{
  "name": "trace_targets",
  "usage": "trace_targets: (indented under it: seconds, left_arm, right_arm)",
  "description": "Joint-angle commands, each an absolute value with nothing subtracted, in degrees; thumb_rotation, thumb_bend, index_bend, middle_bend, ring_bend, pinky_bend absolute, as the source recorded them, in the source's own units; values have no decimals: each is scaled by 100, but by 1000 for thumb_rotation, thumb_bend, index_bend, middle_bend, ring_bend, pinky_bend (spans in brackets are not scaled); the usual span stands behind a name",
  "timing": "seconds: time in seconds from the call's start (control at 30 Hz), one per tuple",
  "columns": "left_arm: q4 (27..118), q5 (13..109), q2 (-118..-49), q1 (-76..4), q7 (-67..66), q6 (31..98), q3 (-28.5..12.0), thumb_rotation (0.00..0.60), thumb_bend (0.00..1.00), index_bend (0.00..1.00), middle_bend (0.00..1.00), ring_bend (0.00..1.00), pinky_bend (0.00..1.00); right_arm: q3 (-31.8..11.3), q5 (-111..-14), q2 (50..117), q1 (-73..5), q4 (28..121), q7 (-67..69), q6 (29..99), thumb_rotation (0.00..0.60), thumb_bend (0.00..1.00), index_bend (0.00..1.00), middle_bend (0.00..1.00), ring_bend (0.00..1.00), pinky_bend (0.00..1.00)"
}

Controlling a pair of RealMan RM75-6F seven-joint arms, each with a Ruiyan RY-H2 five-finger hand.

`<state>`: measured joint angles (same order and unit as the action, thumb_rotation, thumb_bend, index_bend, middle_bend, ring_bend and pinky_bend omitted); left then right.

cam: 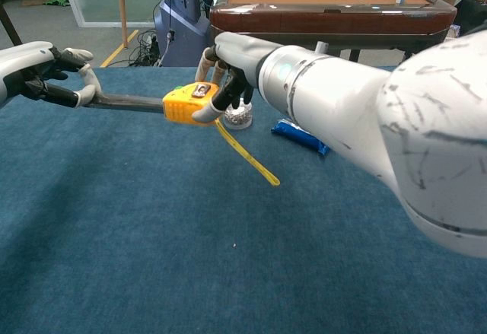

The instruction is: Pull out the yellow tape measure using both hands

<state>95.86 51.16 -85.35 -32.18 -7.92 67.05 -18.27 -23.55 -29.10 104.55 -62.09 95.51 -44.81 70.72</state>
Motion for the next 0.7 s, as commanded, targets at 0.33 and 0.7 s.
trace_targets:
  seconds: [0.33, 0.7]
  left_arm:
    - [9545, 5497, -8555, -3132, -496, 6804, -1776, 600, 502, 607, 0, 0, 0]
    - [9265, 6223, -8636, -2880, 260, 7012, -1602, 600, 502, 607, 1, 0, 0]
  right_arm:
    - [-2198, -3063, 10156, -6083, 9793, -4455, 7057, 600, 643, 595, 588, 519, 390]
    - [-1925, -3164, 9546, -5807, 10271, -4279, 6822, 600, 643, 599, 594, 524, 390]
